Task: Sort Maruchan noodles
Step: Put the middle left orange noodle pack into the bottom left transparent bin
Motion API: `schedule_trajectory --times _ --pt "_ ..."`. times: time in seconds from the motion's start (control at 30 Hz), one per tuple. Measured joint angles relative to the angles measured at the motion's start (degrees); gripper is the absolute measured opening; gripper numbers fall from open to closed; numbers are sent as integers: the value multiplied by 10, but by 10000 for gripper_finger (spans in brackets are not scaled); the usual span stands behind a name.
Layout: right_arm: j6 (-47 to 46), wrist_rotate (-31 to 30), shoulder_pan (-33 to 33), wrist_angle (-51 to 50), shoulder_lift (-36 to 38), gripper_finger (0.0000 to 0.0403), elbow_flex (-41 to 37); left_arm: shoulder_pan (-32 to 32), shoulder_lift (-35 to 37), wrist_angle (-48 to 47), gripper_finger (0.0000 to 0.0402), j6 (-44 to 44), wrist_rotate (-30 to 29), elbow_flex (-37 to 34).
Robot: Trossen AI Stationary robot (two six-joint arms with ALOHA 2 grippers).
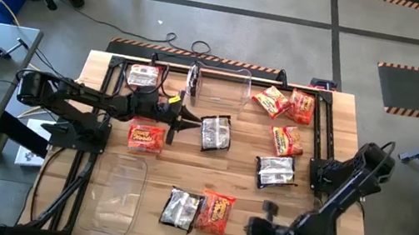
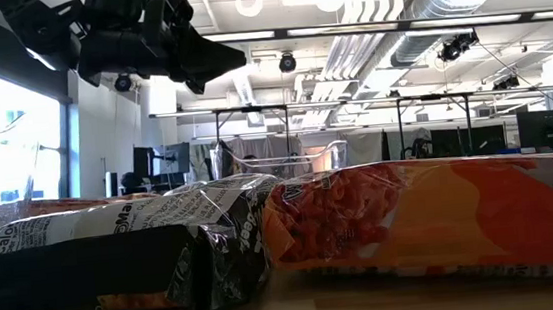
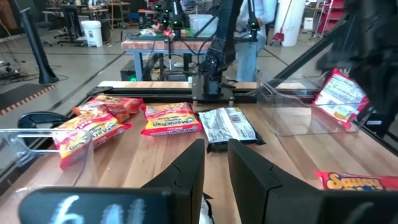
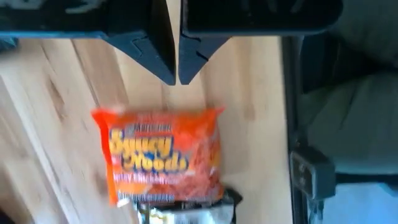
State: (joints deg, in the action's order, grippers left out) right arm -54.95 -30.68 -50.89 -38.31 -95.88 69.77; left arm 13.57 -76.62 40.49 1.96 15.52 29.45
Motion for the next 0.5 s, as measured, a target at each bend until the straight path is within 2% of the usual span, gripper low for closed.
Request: schedule_trajectory --times 0.1,0.17,0.33,0.4,0.5 --pt "84 -24 39 159 44 0 -105 -2 0 -1 62 -8 0 0" --pt "151 -9 77 275 70 0 -177 -3 0 -3 62 -22 0 0" --pt "291 85 200 562 105 0 -318 -2 0 -36 62 -57 0 0" --pt "330 133 252 635 105 0 -353 1 3 -63 62 -78 -2 0" --pt "367 194 317 702 105 0 -381 11 31 -156 62 -105 -5 3"
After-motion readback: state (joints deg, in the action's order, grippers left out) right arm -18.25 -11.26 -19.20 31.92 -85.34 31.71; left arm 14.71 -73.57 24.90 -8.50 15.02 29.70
